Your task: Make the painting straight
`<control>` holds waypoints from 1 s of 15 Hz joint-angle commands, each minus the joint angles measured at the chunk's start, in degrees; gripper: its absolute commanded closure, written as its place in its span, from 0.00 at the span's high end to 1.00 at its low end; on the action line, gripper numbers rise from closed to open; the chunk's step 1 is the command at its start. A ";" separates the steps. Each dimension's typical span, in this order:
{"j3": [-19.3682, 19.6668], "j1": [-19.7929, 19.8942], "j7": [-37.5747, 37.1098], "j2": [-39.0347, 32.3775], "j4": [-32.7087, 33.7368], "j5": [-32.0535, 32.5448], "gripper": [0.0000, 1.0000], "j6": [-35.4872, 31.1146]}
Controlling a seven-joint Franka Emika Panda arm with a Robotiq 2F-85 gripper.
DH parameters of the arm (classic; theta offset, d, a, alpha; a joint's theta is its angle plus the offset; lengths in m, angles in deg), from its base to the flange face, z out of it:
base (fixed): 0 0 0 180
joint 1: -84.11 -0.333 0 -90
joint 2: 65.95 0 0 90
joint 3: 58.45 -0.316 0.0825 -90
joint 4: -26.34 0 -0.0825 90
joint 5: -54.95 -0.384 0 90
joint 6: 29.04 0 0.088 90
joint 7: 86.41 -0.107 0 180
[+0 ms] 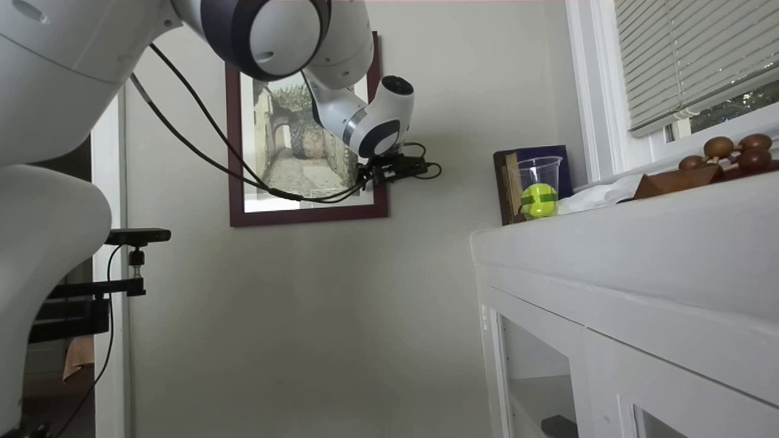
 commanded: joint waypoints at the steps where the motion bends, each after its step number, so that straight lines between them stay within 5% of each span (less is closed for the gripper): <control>1: -1.14 2.07 -4.60 -2.41 -3.84 0.96 1.00 -1.38; 15: -3.43 6.08 -11.08 -7.33 -8.19 1.02 1.00 -1.54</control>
